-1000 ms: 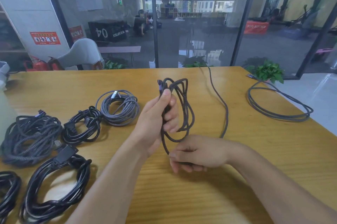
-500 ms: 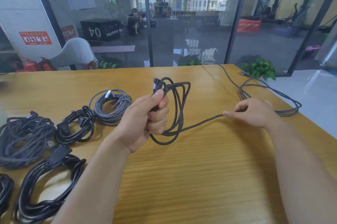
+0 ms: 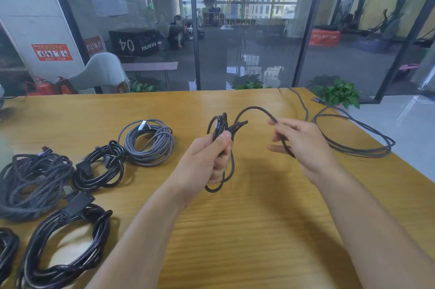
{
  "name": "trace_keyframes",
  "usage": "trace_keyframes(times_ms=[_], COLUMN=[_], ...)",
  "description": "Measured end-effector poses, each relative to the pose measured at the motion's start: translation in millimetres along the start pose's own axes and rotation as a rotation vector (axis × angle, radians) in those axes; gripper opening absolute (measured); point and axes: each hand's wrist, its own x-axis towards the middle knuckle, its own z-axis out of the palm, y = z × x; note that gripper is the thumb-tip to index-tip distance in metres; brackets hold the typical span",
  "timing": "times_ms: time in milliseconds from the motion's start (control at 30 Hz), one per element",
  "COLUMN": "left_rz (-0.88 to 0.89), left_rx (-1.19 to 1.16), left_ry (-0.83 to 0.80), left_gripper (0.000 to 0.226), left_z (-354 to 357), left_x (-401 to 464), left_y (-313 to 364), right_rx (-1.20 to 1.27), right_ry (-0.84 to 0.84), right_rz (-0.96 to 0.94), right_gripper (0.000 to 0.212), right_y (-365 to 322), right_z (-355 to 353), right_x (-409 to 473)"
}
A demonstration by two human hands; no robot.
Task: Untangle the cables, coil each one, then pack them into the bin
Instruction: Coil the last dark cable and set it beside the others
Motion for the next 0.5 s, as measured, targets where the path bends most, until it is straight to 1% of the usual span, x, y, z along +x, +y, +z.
trace_keyframes(times_ms=[33, 100, 167, 200, 300, 333, 400, 500], left_rz=[0.002, 0.002, -0.002, 0.001, 0.024, 0.039, 0.068, 0.139], left_rx=[0.014, 0.035, 0.055, 0.067, 0.149, 0.172, 0.183, 0.219], left_ry=[0.030, 0.080, 0.116, 0.130, 0.181, 0.193, 0.209, 0.204], left_gripper=[0.033, 0.033, 0.033, 0.033, 0.035, 0.035, 0.035, 0.035], left_z=[2.0, 5.8, 9.9, 11.9, 14.1, 13.6, 13.1, 13.8], left_x=[0.3, 1.6, 3.4, 4.6, 7.3, 8.3, 9.5, 8.9], left_y=[0.1, -1.0, -3.6, -5.7, -12.2, -14.6, -17.9, -16.7], right_rx=[0.067, 0.144, 0.117, 0.082, -0.008, -0.011, 0.027, 0.162], right_ry=[0.000, 0.004, -0.034, -0.082, -0.279, -0.324, -0.372, -0.480], right_rz=[-0.008, -0.027, -0.049, -0.060, -0.103, -0.114, -0.108, -0.036], right_gripper=[0.014, 0.013, 0.012, 0.014, 0.034, 0.037, 0.039, 0.039], right_y=[-1.6, -2.1, -1.6, -1.9, -3.9, -3.6, -1.0, 0.8], right_z=[1.8, 5.4, 10.9, 14.3, 23.7, 26.7, 31.0, 33.1], right_x=[-2.4, -5.9, -10.0, -13.0, -22.1, -23.9, -25.3, -27.3])
